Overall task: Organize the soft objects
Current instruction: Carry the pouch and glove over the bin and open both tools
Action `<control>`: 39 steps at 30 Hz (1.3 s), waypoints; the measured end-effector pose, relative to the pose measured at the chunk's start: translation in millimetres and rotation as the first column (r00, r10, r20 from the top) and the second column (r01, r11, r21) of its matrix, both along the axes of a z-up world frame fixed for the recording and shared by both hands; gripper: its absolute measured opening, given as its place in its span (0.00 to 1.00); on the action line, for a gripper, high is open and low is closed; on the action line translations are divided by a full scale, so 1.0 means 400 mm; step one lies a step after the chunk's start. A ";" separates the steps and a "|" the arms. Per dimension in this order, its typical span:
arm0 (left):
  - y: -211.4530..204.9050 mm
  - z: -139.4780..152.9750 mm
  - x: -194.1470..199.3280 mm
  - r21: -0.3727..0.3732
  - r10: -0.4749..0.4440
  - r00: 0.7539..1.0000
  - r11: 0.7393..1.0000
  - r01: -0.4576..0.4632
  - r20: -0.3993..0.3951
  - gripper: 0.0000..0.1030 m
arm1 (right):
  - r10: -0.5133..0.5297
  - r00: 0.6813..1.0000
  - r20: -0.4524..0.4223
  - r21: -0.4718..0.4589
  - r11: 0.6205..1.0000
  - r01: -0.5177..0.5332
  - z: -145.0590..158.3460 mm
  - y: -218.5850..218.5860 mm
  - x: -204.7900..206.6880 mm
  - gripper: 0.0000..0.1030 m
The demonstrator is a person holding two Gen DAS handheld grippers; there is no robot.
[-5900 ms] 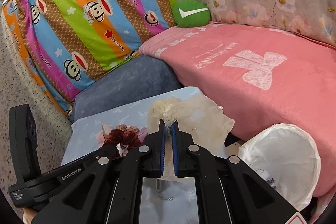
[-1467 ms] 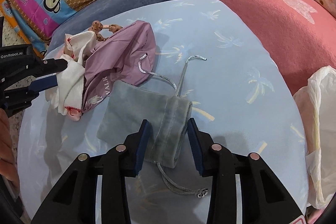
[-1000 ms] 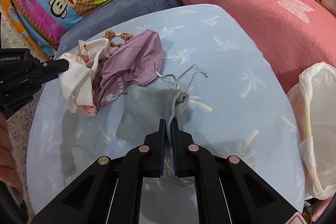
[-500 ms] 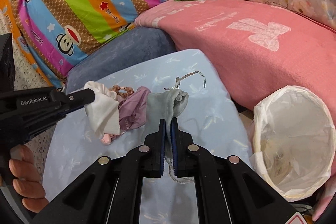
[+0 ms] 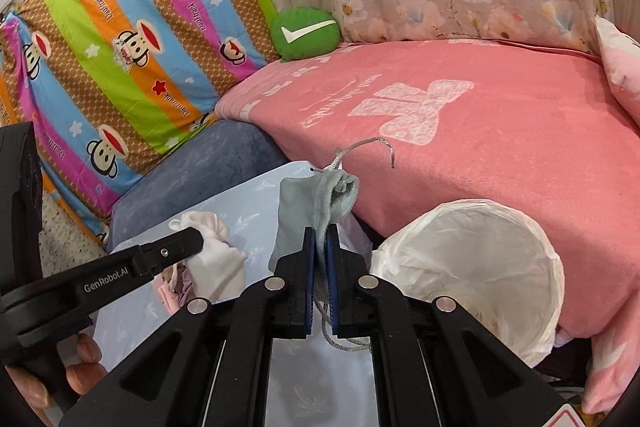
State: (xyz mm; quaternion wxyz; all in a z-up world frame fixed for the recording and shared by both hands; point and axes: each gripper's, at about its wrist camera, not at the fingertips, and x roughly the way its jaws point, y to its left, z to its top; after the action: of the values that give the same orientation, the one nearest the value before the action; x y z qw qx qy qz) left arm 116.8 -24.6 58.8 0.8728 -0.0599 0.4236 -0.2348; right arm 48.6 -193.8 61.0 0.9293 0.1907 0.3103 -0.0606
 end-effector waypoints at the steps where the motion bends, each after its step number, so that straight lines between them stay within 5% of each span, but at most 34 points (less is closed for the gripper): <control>1: -0.018 0.000 -0.004 0.004 -0.015 1.000 1.000 0.015 0.000 0.06 | -0.015 1.000 0.003 0.003 1.000 0.015 0.000 -0.021 -0.010 0.05; 24: -0.282 -0.045 -0.055 0.065 -0.243 0.970 0.968 0.244 -0.029 0.07 | -0.188 0.982 -0.022 0.051 0.981 0.189 -0.062 -0.251 -0.100 0.05; 26: -0.289 -0.048 -0.054 0.061 -0.250 0.967 0.966 0.252 -0.037 0.11 | -0.190 0.982 -0.024 0.053 0.980 0.191 -0.065 -0.252 -0.101 0.07; 31: -0.283 -0.042 -0.057 0.067 -0.215 0.977 0.974 0.215 0.000 0.53 | -0.194 0.981 -0.021 0.055 0.979 0.195 -0.065 -0.252 -0.100 0.11; 39: -0.268 -0.038 -0.044 0.078 -0.188 0.982 0.979 0.187 0.012 0.53 | -0.181 0.983 -0.030 0.053 0.982 0.182 -0.069 -0.242 -0.090 0.11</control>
State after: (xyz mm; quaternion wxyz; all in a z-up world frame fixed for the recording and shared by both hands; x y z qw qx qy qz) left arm 99.1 -131.7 43.4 0.8526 0.0160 0.4275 -0.3002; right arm 12.7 -290.6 33.2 0.9102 0.2432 0.3050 -0.1388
